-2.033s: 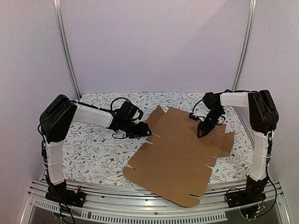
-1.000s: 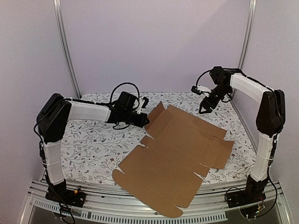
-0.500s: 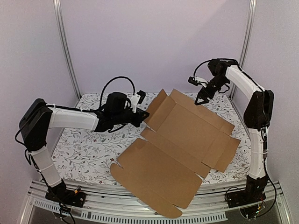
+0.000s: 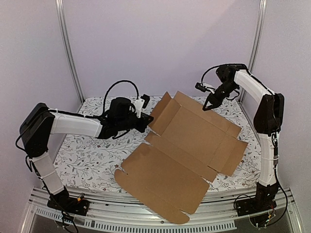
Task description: Fold the paper box
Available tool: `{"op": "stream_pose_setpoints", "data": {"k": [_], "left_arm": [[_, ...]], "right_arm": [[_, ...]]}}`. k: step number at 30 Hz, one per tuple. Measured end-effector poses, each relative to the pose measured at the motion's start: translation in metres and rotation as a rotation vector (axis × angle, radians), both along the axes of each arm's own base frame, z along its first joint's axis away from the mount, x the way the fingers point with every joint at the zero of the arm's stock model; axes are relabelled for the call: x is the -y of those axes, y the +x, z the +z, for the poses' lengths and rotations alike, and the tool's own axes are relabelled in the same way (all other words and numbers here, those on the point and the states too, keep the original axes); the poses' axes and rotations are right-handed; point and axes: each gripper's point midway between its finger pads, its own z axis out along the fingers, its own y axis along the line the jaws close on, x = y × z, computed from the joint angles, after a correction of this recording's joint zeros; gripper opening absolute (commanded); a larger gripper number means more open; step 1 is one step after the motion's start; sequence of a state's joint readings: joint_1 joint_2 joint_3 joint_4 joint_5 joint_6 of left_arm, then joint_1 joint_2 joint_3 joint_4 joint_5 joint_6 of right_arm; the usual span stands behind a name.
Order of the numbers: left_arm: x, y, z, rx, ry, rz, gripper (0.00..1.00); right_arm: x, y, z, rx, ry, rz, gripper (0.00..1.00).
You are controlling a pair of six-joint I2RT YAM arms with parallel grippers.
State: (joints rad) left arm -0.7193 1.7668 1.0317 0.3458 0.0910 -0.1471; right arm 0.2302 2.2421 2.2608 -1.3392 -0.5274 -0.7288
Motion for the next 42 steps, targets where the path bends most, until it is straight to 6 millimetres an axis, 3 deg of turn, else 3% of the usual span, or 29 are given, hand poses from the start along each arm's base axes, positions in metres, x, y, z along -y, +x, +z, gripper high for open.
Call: {"op": "stream_pose_setpoints", "data": {"k": [2, 5, 8, 10, 12, 13, 15, 19, 22, 24, 26, 29, 33, 37, 39, 42], "left_arm": [[-0.001, 0.001, 0.0, 0.001, 0.001, 0.011, 0.06], [-0.002, 0.002, 0.0, 0.004, 0.001, 0.021, 0.4], [-0.007, 0.001, 0.006, -0.004, 0.009, 0.035, 0.56], [-0.009, -0.003, 0.024, -0.008, 0.006, 0.028, 0.63], [-0.005, -0.004, 0.06, 0.018, -0.013, 0.011, 0.65], [-0.001, -0.002, 0.087, 0.037, -0.036, 0.0, 0.66], [0.008, 0.004, 0.159, 0.115, -0.107, -0.016, 0.66], [0.011, 0.003, 0.299, 0.294, -0.214, -0.043, 0.65], [0.01, 0.003, 0.332, 0.344, -0.224, -0.053, 0.63], [0.013, 0.004, 0.333, 0.345, -0.209, -0.081, 0.64], [0.02, 0.007, 0.319, 0.312, -0.18, -0.121, 0.65], [0.029, 0.01, 0.29, 0.248, -0.13, -0.168, 0.65], [0.03, 0.012, 0.273, 0.21, -0.086, -0.167, 0.67], [0.023, 0.015, 0.28, 0.244, -0.07, -0.135, 0.85], [0.023, 0.014, 0.289, 0.266, -0.066, -0.142, 0.88], [0.028, 0.014, 0.328, 0.334, -0.101, -0.17, 0.89]], "right_arm": [[-0.001, -0.001, -0.001, -0.006, 0.008, 0.005, 0.02], [-0.004, -0.005, 0.001, -0.015, 0.032, 0.021, 0.0], [-0.004, -0.006, 0.0, -0.015, 0.028, 0.023, 0.0], [-0.002, -0.009, 0.001, -0.02, 0.024, 0.017, 0.0], [-0.001, -0.016, 0.008, -0.018, 0.018, 0.011, 0.0], [-0.001, -0.021, 0.015, -0.011, 0.015, 0.009, 0.0], [-0.002, -0.03, 0.036, 0.026, 0.015, 0.006, 0.0], [-0.014, -0.054, 0.096, 0.139, 0.069, 0.027, 0.0], [-0.025, -0.07, 0.147, 0.234, 0.15, 0.053, 0.0], [-0.031, -0.076, 0.174, 0.284, 0.21, 0.071, 0.0], [-0.034, -0.08, 0.188, 0.297, 0.258, 0.081, 0.0], [-0.039, -0.085, 0.19, 0.263, 0.298, 0.079, 0.0], [-0.041, -0.087, 0.191, 0.225, 0.325, 0.062, 0.0], [-0.041, -0.089, 0.182, 0.159, 0.329, 0.02, 0.0], [-0.041, -0.09, 0.177, 0.136, 0.326, 0.01, 0.0], [-0.041, -0.09, 0.172, 0.114, 0.323, 0.002, 0.0]]}}
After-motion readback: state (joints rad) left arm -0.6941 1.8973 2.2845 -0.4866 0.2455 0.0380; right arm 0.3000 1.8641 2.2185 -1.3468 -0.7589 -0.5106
